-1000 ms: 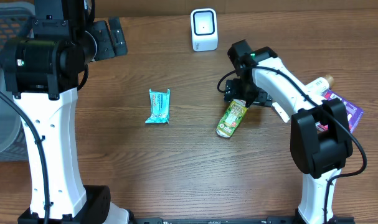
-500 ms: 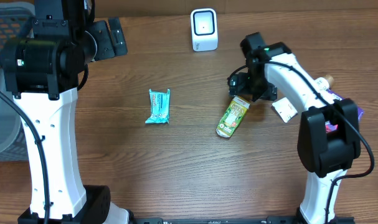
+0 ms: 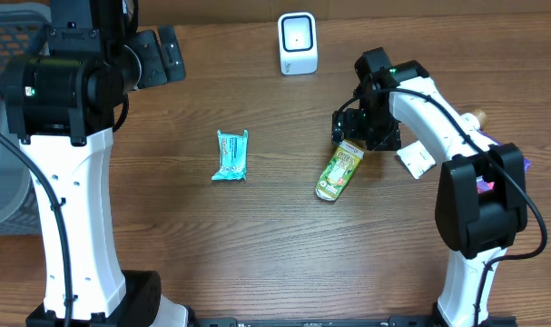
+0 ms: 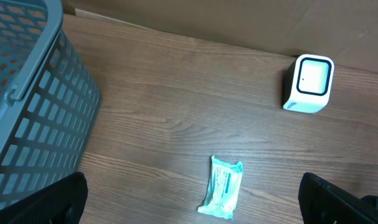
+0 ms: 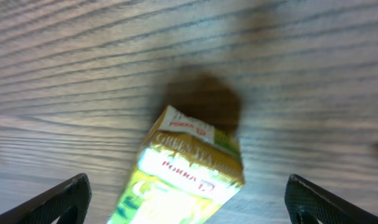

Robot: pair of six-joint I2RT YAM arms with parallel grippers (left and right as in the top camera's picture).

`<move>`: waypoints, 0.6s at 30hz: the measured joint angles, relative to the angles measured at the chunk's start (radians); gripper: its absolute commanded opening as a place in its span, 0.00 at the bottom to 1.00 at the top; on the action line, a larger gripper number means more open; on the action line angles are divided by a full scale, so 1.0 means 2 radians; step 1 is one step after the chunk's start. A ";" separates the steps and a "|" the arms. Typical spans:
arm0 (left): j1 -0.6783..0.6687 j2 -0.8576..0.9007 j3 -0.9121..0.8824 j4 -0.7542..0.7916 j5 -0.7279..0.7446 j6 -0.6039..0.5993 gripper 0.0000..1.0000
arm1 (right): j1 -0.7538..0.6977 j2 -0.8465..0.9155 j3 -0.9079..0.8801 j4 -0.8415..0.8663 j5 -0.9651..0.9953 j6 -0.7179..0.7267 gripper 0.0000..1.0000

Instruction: Scan the item barcode

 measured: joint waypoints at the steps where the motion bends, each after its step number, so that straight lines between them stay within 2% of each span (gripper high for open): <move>1: 0.000 0.000 0.000 0.000 0.000 0.000 0.99 | -0.003 -0.002 0.000 -0.004 -0.009 0.011 1.00; 7: 0.000 0.000 0.000 0.000 0.000 0.000 1.00 | -0.027 -0.012 -0.002 -0.035 -0.032 0.051 1.00; 12: 0.000 0.000 0.000 0.000 0.000 0.000 1.00 | -0.052 -0.016 -0.034 -0.042 -0.074 0.030 0.99; 15: 0.000 0.000 0.000 0.000 0.000 0.000 1.00 | -0.061 -0.016 -0.060 -0.024 -0.102 0.016 0.91; 18: 0.000 0.000 0.000 0.000 0.000 0.000 0.99 | -0.063 -0.016 -0.095 0.028 -0.139 0.013 0.82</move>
